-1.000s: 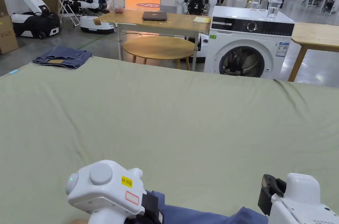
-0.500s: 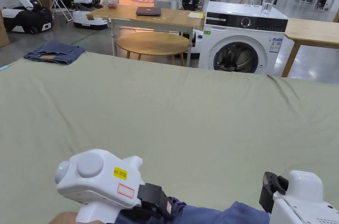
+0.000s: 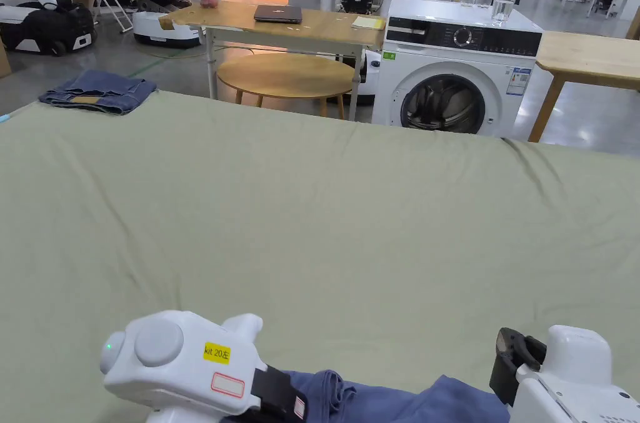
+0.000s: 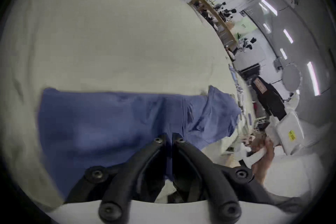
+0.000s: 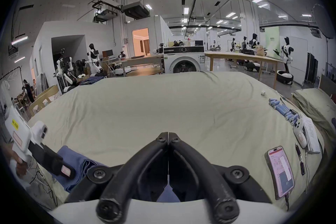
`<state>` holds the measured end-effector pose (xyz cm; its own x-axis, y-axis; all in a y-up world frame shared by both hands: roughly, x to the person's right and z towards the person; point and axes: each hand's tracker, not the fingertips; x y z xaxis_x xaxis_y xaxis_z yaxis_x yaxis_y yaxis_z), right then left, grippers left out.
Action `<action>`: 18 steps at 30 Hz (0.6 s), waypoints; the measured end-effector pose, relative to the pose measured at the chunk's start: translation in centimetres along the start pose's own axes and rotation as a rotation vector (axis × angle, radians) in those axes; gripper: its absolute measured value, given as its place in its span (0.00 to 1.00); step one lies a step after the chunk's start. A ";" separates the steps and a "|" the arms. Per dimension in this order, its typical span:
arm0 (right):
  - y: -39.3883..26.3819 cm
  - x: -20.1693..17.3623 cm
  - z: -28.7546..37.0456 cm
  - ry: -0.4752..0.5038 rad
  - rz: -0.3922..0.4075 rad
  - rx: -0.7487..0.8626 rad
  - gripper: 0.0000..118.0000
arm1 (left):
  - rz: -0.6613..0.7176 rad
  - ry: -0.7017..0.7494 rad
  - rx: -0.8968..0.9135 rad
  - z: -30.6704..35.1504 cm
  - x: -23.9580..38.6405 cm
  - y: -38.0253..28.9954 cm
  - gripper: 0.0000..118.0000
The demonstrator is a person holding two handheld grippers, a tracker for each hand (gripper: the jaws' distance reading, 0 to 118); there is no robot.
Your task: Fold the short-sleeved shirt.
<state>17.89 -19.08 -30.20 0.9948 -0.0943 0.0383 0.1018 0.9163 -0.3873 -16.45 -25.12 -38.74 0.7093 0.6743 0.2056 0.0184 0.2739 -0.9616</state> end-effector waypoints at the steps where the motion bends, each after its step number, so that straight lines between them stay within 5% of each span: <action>1: -0.1 0.0 0.0 0.000 0.000 -0.002 0.00 | -0.001 -0.046 -0.002 -0.8 -0.2 -0.2 0.01; 10: -0.5 0.0 -0.2 -0.001 -0.001 -0.015 0.00 | 0.136 -0.180 0.003 -6.1 -2.9 -0.8 0.00; 18: -0.6 0.0 -0.3 -0.001 -0.003 -0.017 0.00 | -0.010 -0.041 -0.010 -5.1 0.5 -0.8 0.00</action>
<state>17.82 -19.77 -30.28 0.9945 -0.0966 0.0405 0.1047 0.9091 -0.4031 -12.48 -28.48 -38.82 0.6793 0.6993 0.2225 0.0326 0.2742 -0.9611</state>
